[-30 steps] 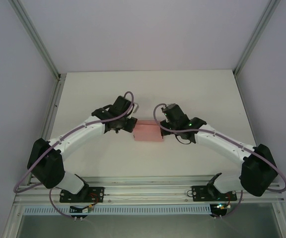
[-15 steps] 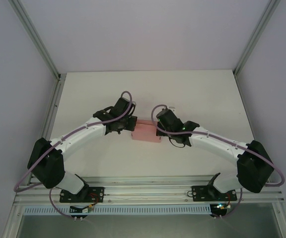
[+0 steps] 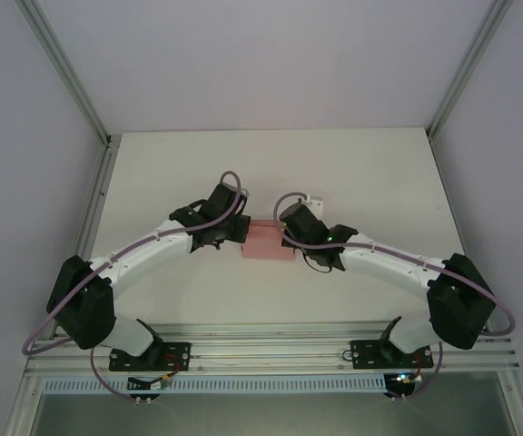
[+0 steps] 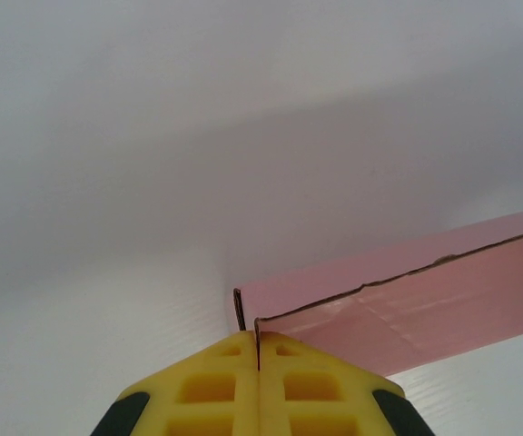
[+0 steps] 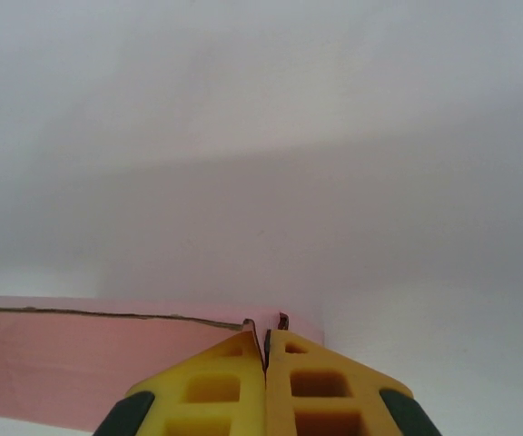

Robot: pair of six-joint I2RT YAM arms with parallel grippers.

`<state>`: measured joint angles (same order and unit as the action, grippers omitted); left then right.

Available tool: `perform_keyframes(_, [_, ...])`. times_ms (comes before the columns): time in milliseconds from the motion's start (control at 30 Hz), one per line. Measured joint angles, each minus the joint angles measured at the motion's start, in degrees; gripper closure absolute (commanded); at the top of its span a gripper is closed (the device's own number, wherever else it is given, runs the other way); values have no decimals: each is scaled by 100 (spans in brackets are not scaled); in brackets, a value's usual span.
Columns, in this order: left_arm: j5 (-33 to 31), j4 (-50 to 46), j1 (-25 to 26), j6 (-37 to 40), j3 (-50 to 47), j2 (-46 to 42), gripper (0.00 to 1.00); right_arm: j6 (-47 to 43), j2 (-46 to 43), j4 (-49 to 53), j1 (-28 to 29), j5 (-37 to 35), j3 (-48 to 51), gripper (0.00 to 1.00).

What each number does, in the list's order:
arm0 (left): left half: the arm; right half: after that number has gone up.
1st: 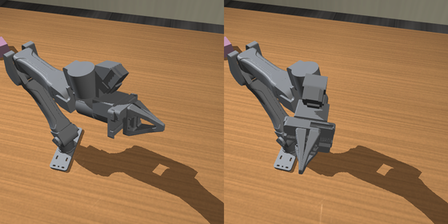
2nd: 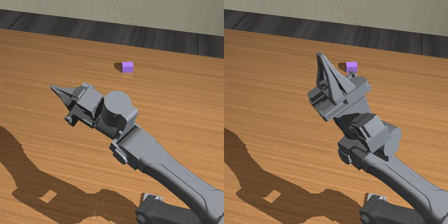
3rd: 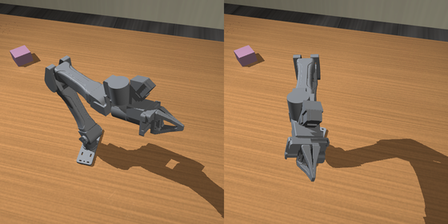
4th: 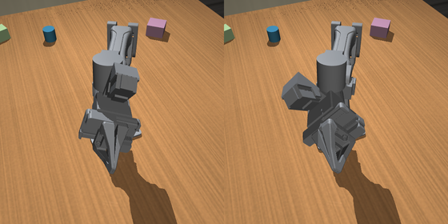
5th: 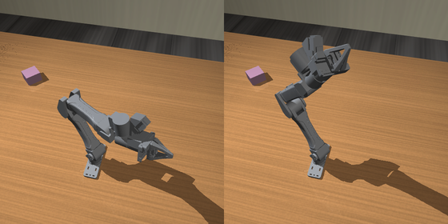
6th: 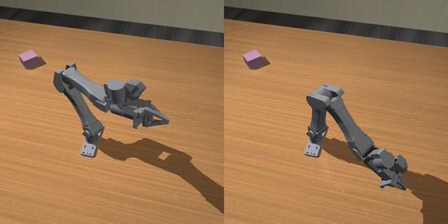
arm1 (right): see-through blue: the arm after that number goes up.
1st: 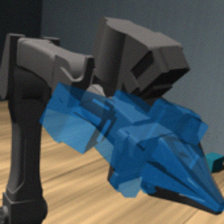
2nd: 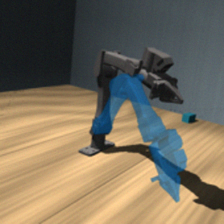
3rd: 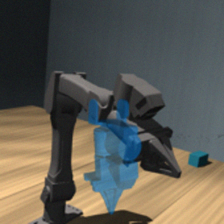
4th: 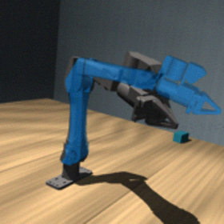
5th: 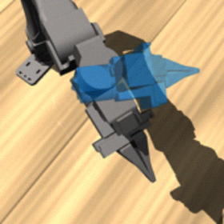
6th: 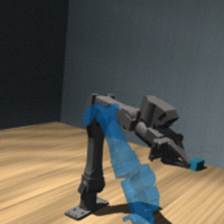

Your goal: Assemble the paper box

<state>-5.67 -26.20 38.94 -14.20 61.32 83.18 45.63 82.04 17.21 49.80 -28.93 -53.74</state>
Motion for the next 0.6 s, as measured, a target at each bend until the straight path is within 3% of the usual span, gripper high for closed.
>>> perform_keyframes(600, [111, 1139, 144, -61, -1259, -654, 100, -525, -212, -1665, 271, -568, 1088, 100])
